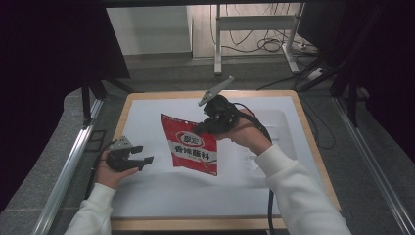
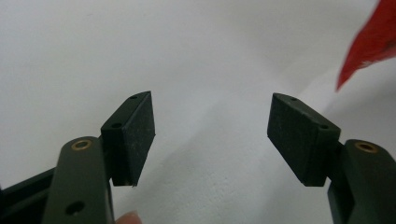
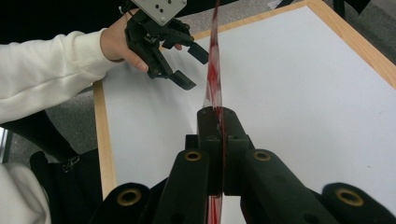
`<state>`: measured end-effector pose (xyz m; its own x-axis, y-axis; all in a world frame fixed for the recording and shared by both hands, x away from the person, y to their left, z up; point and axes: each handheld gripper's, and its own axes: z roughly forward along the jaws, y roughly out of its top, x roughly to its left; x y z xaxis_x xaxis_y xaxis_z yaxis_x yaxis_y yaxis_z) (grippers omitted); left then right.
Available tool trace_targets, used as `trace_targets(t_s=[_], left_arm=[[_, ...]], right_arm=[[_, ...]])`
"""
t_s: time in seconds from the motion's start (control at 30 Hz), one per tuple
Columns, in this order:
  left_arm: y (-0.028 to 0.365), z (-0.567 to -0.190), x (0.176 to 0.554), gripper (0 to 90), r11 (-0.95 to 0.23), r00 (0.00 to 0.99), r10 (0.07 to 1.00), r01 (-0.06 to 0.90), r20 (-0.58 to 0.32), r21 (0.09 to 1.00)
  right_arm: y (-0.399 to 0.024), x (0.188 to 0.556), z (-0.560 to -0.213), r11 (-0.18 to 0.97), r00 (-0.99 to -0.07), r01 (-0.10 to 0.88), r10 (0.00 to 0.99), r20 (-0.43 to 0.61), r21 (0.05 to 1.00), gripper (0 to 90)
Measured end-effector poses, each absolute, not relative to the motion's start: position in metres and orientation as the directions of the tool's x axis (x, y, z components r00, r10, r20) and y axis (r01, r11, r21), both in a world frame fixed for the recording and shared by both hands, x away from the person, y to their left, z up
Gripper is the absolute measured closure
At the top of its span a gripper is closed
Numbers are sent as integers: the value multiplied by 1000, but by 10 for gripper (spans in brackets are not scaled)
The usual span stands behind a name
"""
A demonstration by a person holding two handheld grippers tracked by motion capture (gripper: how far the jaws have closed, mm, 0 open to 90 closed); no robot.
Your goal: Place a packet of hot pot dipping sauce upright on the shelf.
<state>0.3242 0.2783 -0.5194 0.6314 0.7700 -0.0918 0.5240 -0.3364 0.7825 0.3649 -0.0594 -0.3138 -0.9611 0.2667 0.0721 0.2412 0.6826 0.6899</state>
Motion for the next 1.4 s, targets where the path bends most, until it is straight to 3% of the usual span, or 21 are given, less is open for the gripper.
trace_targets(t_s=[1.4], left_arm=[[275,-518,324,307,-352,628,774,527,-76,773]], right_arm=[[-146,374,-276,627,-926,279,376,30,728,894]])
